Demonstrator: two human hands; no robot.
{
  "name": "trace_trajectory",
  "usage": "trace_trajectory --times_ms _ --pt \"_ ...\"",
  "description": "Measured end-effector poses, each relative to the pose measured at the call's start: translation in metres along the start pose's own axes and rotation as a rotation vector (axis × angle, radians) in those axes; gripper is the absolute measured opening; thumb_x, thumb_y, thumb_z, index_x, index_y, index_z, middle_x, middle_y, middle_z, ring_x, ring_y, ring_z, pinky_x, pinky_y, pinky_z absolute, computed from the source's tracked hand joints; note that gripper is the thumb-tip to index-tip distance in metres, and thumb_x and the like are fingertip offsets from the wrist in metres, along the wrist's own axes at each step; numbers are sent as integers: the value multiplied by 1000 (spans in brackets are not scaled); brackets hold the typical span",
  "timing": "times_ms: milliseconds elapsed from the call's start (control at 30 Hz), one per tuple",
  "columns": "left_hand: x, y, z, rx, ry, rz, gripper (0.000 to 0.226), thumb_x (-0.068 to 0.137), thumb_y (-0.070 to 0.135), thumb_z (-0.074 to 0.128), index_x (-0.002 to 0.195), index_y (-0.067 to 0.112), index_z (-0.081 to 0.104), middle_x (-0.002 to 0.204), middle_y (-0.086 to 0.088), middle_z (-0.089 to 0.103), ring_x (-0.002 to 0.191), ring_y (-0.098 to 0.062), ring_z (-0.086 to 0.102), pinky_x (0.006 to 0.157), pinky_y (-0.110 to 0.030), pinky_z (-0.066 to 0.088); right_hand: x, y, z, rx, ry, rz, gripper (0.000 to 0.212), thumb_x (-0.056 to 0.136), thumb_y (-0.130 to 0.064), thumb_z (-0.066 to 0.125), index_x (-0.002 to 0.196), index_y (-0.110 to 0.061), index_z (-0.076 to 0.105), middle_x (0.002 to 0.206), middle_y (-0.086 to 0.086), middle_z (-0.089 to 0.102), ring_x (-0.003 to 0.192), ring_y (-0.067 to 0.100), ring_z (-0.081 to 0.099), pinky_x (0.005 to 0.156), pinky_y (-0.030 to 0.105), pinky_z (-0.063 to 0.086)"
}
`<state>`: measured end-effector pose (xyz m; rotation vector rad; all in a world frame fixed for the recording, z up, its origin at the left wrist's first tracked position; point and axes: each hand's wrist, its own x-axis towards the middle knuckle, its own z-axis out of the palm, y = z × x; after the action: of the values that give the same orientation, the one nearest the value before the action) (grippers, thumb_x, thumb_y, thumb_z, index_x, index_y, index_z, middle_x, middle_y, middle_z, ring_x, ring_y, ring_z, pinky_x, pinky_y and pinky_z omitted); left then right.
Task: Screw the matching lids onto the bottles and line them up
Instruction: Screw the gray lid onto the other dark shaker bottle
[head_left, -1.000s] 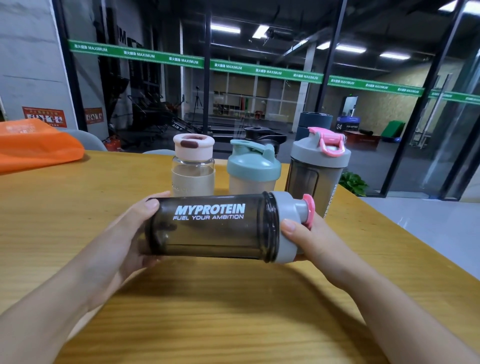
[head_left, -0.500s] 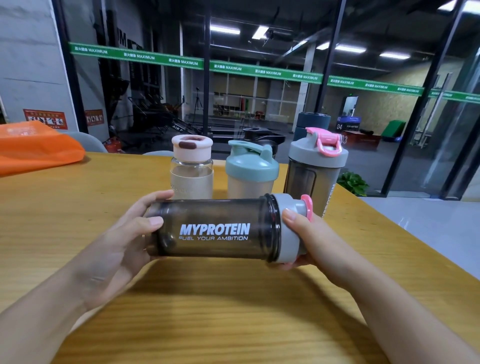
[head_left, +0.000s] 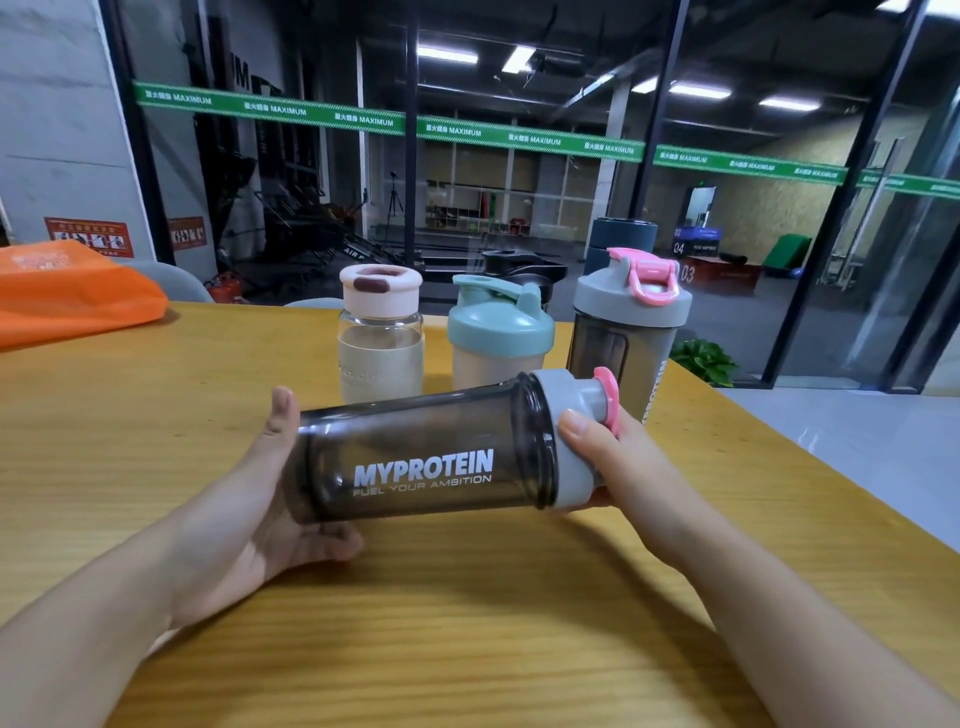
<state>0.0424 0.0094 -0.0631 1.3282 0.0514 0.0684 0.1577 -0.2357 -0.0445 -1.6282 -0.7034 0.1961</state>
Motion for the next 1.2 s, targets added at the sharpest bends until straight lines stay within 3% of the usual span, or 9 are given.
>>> trace_trajectory --times_ms 133,233,433,467,567,700,833,1033,1200 --pt "-2 0 0 120 -18 -29 82 54 84 53 109 25 68 100 -15 72 49 -25 52 41 -28 46 4 7 -3 14 17 -29 82 52 -65 59 129 -47 36 88 -33 67 84 6 70 67 42 60" --pt "0 0 0 173 36 24 93 45 78 69 116 18 61 83 -14 68 49 -24 51 38 -28 44 5 11 -4 -4 30 8 106 52 -67 59 146 -35 22 96 -21 67 80 12 71 61 40 59" --pt "2 1 1 209 121 106 95 30 76 77 99 12 62 63 -6 59 50 -19 51 37 -26 37 14 7 -1 62 146 145 35 75 -56 62 102 -45 45 90 0 72 55 17 64 47 24 53" --pt "2 1 2 208 123 113 94 29 75 78 97 13 63 66 -7 61 51 -19 52 39 -26 38 12 7 -3 64 134 134 35 79 -56 62 106 -37 52 87 3 73 52 18 62 45 22 51" --pt "1 1 0 212 118 136 89 30 70 82 102 20 65 89 -10 69 66 -22 59 50 -27 44 7 9 -4 17 39 190 91 68 -73 58 138 -16 43 63 2 70 51 20 63 43 28 50" --pt "-1 2 -1 212 66 183 89 39 57 88 118 26 61 119 -13 65 100 -28 63 86 -53 45 6 8 -5 61 85 214 69 72 -71 48 132 -40 34 62 10 66 53 25 61 47 29 48" --pt "-3 2 -3 224 19 207 90 40 50 90 123 38 56 126 0 63 114 -24 61 99 -49 42 4 8 -4 7 49 246 118 55 -84 52 146 -13 30 58 11 66 50 23 62 44 27 48" --pt "-2 3 -2 152 15 238 95 28 38 95 116 43 59 121 7 65 103 -15 66 89 -32 43 7 4 -5 1 67 246 108 53 -82 50 133 -9 47 61 11 67 53 24 63 45 29 48" --pt "-1 6 0 70 31 231 96 28 52 91 117 53 56 122 10 65 104 -17 67 85 -39 48 8 4 -4 46 78 206 83 65 -73 56 122 -12 57 81 7 68 55 19 65 46 31 51"
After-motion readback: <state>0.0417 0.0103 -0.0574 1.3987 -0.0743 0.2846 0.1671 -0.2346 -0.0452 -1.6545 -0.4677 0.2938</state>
